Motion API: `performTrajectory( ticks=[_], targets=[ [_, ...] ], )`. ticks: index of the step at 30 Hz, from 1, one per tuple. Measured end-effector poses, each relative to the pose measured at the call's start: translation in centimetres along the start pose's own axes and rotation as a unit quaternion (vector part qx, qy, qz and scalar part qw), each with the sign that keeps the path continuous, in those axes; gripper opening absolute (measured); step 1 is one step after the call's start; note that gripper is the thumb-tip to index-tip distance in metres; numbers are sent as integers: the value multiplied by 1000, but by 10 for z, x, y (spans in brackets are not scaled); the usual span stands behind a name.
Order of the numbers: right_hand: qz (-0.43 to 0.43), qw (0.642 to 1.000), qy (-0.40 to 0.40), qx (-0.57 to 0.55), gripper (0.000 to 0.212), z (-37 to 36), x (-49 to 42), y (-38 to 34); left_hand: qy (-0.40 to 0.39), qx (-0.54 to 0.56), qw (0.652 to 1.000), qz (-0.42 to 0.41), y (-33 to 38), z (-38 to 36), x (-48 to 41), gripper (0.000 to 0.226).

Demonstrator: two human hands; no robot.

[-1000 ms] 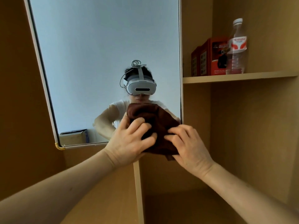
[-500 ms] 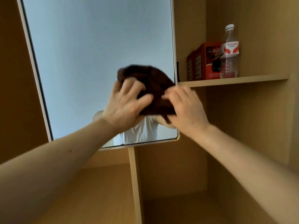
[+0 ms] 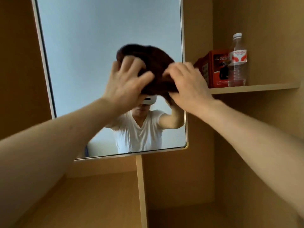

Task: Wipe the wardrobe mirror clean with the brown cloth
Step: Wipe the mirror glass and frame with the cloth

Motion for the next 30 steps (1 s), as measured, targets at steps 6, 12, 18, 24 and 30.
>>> performTrajectory(
  ticks=[6, 12, 18, 24, 30],
  targets=[
    [-30, 997, 62, -40, 46, -26, 18, -26, 15, 16, 1000, 19, -10, 0, 31, 36],
    [20, 996, 21, -82, 46, -78, 109, -61, -41, 35, 997, -58, 33, -8, 130, 37],
    [129, 988, -58, -56, 45, -69, 95, -62, -49, 34, 994, -97, 31, 1, 130, 32],
    [80, 996, -25, -29, 39, -30, -6, -41, -23, -6, 999, 37, -30, 3, 53, 33],
    [84, 993, 0, -79, 30, -48, 44, -61, -29, 23, 999, 11, -5, 3, 102, 38]
  ],
)
Point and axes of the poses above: each hand's wrist, its own x-axis away from the middle knuckle, its own z-axis out of the back of the hand, y = z × x, the point moved 7 cm from there along -x, towards the middle knuckle, and after that the axes turned 7 degrees about -x, right-handed, at the moved point
